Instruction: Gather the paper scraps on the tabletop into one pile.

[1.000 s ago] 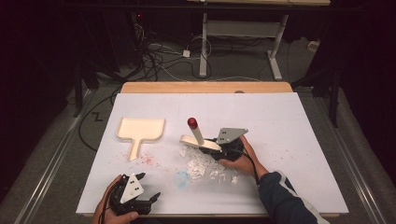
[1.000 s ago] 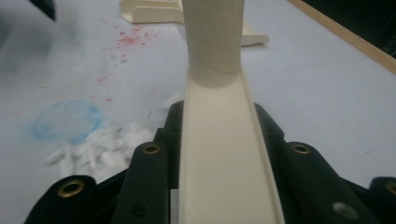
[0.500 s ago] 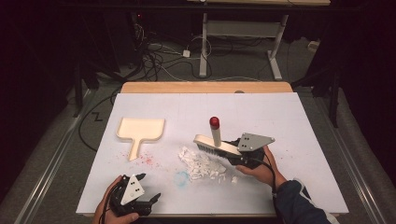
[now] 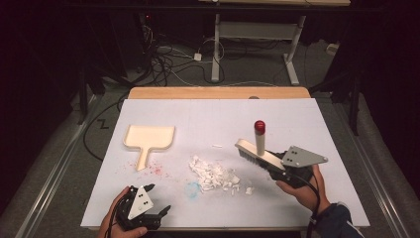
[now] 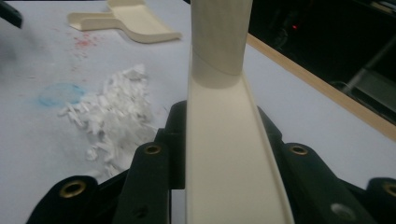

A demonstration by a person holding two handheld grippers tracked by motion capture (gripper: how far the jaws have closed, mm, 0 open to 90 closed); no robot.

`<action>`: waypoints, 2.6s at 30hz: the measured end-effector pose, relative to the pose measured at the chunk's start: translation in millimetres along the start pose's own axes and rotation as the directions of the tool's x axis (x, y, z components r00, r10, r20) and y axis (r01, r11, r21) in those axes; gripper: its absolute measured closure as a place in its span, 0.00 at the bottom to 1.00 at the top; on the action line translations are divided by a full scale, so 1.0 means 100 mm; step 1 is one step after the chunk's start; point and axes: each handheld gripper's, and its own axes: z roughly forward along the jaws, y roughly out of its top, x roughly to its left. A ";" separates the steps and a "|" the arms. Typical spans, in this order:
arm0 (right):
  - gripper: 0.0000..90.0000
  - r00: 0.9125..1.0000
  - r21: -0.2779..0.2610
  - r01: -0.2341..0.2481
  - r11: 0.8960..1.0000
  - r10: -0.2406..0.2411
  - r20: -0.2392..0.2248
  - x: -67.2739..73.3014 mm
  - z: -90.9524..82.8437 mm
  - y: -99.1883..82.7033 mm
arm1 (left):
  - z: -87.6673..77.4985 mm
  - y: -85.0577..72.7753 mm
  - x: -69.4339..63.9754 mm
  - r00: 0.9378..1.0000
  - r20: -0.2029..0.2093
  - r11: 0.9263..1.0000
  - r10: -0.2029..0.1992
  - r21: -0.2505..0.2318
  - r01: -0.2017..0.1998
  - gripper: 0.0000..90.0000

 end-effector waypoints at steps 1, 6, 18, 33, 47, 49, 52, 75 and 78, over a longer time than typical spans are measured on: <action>0.75 1.000 0.010 -0.016 1.000 0.016 0.022 -0.02 -0.04 -0.05 | 0.00 0.00 0.00 1.000 0.001 1.000 -0.001 -0.001 0.001 0.20; 0.75 0.990 0.093 -0.078 0.993 0.067 0.123 -0.14 -0.14 -0.35 | 0.00 0.01 0.00 1.000 -0.002 1.000 0.011 -0.009 -0.011 0.20; 0.75 0.956 0.234 -0.279 0.931 0.245 0.163 -0.07 -0.13 -0.45 | 0.02 0.03 0.00 1.000 0.018 1.000 0.016 0.001 -0.016 0.20; 0.75 0.968 0.176 -0.223 0.959 0.197 0.156 0.73 0.61 -0.02 | 0.06 0.08 -0.01 0.999 0.041 0.999 0.033 -0.011 -0.032 0.20; 0.75 0.970 0.004 -0.223 0.975 0.221 0.097 0.61 0.56 0.24 | 0.03 0.05 -0.01 0.999 0.030 1.000 0.026 -0.010 -0.026 0.20; 0.75 0.972 -0.017 -0.221 0.975 0.222 0.077 0.53 0.45 0.24 | 0.03 0.04 -0.01 0.999 0.023 1.000 0.026 -0.001 -0.026 0.20; 0.75 0.970 -0.020 -0.225 0.974 0.226 0.092 0.43 0.28 0.20 | 0.02 0.03 -0.01 1.000 0.015 1.000 0.026 0.001 -0.026 0.20; 0.75 0.942 0.040 -0.302 0.953 0.291 0.166 0.08 -0.13 -0.28 | 0.04 0.03 -0.01 0.999 0.017 0.999 0.034 0.013 -0.034 0.20; 0.75 0.948 0.054 -0.283 0.958 0.270 0.170 0.07 -0.28 -0.31 | 0.03 0.02 -0.01 0.999 0.013 0.999 0.036 0.018 -0.037 0.20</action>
